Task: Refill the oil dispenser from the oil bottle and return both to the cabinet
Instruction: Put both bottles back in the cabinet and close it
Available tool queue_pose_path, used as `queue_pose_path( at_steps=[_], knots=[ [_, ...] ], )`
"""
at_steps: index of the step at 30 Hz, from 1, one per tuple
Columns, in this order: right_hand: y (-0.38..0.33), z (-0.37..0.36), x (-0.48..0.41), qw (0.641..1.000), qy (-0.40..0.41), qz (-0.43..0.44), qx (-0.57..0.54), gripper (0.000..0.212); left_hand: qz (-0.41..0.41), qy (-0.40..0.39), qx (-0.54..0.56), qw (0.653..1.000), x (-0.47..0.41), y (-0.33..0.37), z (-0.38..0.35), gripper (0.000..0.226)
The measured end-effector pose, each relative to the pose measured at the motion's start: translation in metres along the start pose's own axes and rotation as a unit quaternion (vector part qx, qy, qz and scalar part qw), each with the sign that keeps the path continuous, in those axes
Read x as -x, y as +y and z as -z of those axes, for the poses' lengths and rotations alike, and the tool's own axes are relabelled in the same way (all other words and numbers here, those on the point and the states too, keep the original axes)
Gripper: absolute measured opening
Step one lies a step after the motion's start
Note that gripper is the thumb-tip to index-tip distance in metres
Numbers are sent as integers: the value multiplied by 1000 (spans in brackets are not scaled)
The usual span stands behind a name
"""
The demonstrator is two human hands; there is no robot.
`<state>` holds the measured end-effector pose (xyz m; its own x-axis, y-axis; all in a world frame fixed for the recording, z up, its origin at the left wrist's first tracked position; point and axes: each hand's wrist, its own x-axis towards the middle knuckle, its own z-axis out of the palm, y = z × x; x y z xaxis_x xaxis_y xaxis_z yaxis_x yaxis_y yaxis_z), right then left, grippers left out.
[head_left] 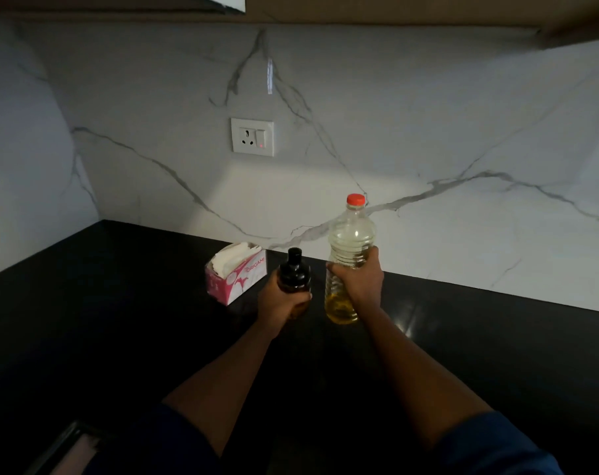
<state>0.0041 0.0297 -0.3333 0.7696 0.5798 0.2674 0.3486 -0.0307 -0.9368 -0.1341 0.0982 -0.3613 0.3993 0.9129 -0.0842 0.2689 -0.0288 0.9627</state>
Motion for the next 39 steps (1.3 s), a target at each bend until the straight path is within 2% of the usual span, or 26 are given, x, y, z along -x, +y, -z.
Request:
queue_pose_path(
  at_steps=[9,15,19,22,24,27,31,39],
  knots=[
    [-138,54,-4,993,40,110,11,61,-143,-3,-13,990,31,137,16,57],
    [-240,110,-10,985,51,162,-10,64,-214,-105,32,971,62,233,43,51],
    [-311,155,-17,980,69,184,-21,73,-261,-121,40,957,86,305,59,34],
    [-362,191,-21,974,73,212,-38,62,-291,-121,44,948,98,359,69,30],
    [-391,211,-29,971,61,225,-51,56,-296,-127,43,946,100,392,74,37],
    [-429,234,-51,968,78,231,-51,70,-301,-123,31,945,97,436,73,45],
    [-461,241,-85,961,93,257,-44,77,-289,-92,25,953,83,476,58,55],
    [-459,221,-167,962,126,240,-44,81,-250,-57,32,966,33,500,15,60]
  ],
)
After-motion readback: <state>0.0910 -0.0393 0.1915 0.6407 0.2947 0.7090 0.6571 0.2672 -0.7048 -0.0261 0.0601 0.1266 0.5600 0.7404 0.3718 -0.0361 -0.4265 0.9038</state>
